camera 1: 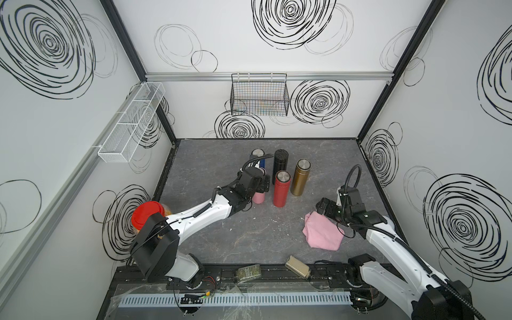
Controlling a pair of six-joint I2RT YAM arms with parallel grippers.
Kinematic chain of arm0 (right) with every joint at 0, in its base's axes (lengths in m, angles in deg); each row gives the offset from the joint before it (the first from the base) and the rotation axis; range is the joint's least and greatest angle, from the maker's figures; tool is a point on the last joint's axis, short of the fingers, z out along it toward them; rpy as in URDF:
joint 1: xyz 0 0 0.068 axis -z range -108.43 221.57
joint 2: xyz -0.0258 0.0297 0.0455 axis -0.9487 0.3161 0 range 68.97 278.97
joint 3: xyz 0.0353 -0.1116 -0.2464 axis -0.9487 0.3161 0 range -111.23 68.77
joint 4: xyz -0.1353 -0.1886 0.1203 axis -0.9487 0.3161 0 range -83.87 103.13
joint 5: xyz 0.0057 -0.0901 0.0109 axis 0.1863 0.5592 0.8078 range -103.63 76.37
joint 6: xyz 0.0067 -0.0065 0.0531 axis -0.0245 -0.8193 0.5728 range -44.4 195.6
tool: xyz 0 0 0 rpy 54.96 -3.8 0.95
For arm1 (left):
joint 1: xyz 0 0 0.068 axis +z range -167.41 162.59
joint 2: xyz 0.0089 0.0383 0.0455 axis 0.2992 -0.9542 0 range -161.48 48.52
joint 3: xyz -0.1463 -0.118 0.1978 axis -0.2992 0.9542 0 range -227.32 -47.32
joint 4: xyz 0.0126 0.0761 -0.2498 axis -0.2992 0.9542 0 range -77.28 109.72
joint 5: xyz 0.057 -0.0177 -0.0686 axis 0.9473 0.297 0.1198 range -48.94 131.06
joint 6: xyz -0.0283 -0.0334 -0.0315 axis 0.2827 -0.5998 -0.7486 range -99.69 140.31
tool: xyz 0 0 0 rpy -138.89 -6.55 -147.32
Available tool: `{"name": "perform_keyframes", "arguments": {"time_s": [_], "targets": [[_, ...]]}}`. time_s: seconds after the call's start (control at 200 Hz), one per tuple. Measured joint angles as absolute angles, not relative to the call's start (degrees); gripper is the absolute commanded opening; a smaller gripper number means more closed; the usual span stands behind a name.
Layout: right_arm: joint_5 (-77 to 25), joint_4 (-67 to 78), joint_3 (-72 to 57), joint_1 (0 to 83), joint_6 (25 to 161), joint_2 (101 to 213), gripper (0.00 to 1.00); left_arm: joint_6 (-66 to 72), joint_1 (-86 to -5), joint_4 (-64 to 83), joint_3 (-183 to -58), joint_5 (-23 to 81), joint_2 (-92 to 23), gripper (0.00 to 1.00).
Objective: Wipe the surface of the thermos
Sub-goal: Pick up the thermos from the center of the board.
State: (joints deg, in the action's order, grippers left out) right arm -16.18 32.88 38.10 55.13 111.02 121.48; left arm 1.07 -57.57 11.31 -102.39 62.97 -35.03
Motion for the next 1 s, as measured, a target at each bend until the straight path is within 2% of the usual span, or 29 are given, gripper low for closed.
{"name": "perform_keyframes", "arguments": {"time_s": [0.335,0.495,0.641,0.686,0.741,1.001], "targets": [[-16.12,32.9,38.14,55.13,111.65,121.46,0.98,1.09,-57.61,11.24,-102.39,63.0,-37.06,0.85],[-16.16,32.92,38.16,54.65,111.89,121.46,0.96,1.07,-57.63,10.91,-102.39,63.02,-37.5,0.76],[-16.01,33.4,38.69,52.26,112.44,121.53,0.99,1.44,-57.57,10.37,-102.39,63.13,-37.65,0.54],[-15.74,34.04,38.8,50.91,112.81,121.68,1.0,1.46,-57.46,10.28,-102.39,63.13,-37.65,0.36],[-15.22,34.67,38.8,48.81,113.12,122.29,1.0,1.44,-57.37,10.28,-102.39,63.02,-37.65,0.0],[-11.55,38.87,38.75,36.75,117.47,129.57,1.0,1.37,-57.18,10.04,-99.13,63.28,-34.24,0.0]]}}
